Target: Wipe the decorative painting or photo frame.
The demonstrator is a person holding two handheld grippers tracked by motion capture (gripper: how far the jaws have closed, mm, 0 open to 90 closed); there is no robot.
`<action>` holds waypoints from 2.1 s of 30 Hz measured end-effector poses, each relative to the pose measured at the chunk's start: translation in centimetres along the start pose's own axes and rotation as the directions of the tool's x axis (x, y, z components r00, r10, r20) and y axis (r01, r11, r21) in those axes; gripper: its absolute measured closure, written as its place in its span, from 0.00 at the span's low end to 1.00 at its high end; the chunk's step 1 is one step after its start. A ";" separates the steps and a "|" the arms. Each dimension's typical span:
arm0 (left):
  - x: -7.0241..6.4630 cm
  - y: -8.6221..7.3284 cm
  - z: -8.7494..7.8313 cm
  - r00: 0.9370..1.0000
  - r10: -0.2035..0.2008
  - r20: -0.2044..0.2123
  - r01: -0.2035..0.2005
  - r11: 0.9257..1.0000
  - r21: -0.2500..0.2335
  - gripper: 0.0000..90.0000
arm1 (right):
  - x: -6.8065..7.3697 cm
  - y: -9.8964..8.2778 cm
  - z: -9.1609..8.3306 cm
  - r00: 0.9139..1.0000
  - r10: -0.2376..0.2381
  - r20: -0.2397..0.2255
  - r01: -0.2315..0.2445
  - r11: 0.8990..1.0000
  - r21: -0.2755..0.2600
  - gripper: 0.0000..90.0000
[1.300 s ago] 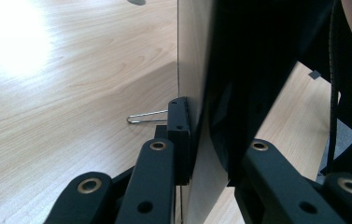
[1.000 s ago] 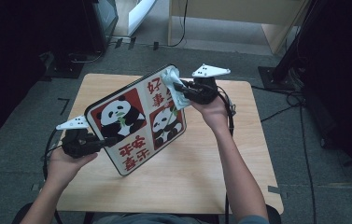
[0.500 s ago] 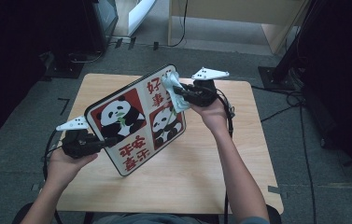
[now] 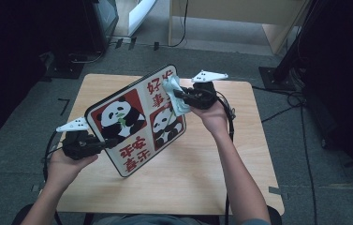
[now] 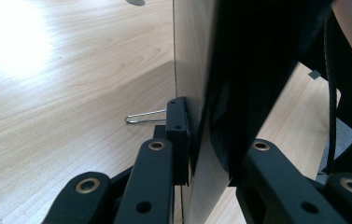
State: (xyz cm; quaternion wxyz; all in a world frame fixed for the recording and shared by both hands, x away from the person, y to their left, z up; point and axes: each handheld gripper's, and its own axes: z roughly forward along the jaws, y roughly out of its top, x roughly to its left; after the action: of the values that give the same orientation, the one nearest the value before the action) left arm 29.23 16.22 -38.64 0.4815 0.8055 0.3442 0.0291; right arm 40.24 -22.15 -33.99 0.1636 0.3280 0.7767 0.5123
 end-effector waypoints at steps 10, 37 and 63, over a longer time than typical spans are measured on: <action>0.0 0.0 0.0 1.000 -0.002 0.007 0.002 1.000 -0.002 0.89 | 0.2 -1.2 0.4 1.000 -0.008 -0.005 0.008 1.000 0.009 0.87; 0.0 -0.1 0.1 1.000 0.005 0.015 -0.005 1.000 -0.008 0.88 | 0.0 -4.4 1.6 0.998 0.063 -0.030 -0.061 0.995 0.074 0.87; 0.2 0.0 0.2 0.999 -0.014 0.039 0.014 1.000 -0.010 0.87 | -0.2 -7.6 2.7 0.994 0.112 -0.018 -0.108 0.982 0.157 0.87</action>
State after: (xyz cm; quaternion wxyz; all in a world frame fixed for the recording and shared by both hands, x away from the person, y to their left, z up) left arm 29.46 16.22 -38.84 0.4924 0.8011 0.3401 0.0119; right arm 39.34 -22.40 -42.00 0.0987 0.3752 0.7970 0.4628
